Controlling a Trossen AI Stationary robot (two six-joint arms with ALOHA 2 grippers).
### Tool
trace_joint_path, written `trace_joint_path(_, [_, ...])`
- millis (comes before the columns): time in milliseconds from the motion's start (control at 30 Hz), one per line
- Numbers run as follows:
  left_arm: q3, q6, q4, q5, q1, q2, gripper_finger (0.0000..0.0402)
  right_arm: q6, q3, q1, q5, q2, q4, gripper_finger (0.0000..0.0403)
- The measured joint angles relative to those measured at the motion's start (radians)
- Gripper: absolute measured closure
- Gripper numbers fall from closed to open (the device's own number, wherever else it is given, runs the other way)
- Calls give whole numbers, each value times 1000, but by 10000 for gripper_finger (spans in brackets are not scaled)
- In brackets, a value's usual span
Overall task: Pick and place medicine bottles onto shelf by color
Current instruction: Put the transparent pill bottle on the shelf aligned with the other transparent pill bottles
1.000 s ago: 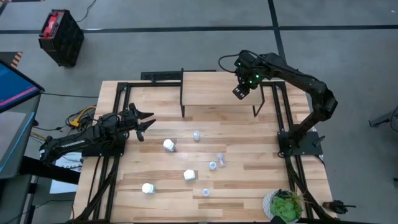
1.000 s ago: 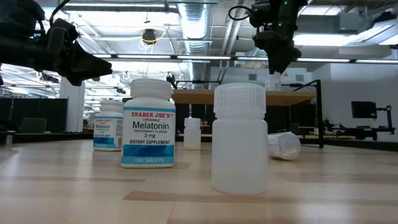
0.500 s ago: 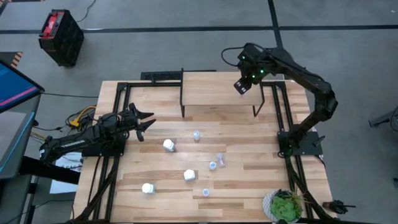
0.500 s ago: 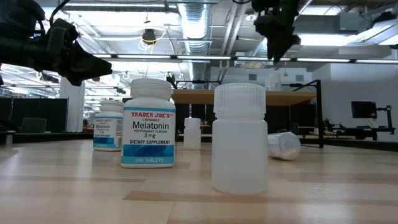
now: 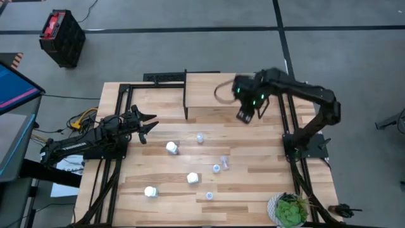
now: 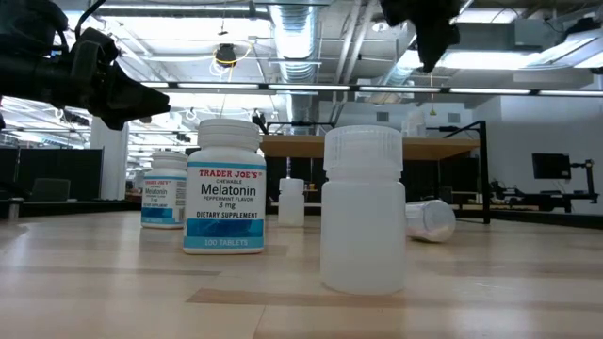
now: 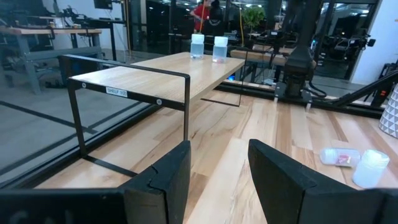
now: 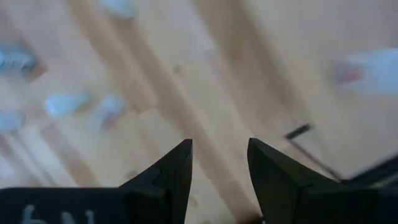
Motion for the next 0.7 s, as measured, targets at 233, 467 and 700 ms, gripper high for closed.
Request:
trace_joint_path(233, [0, -16, -3, 1, 0, 0, 252, 118, -90, 270, -1, 1, 99, 233])
trace_joint_path(467, [1, -187, -6, 8, 0, 0, 252, 357, -224, 446, 197, 6, 409, 235])
trace_joint_path(700, [1, -293, -9, 33, 0, 0, 252, 586, -429, 469, 280, 5, 532, 235])
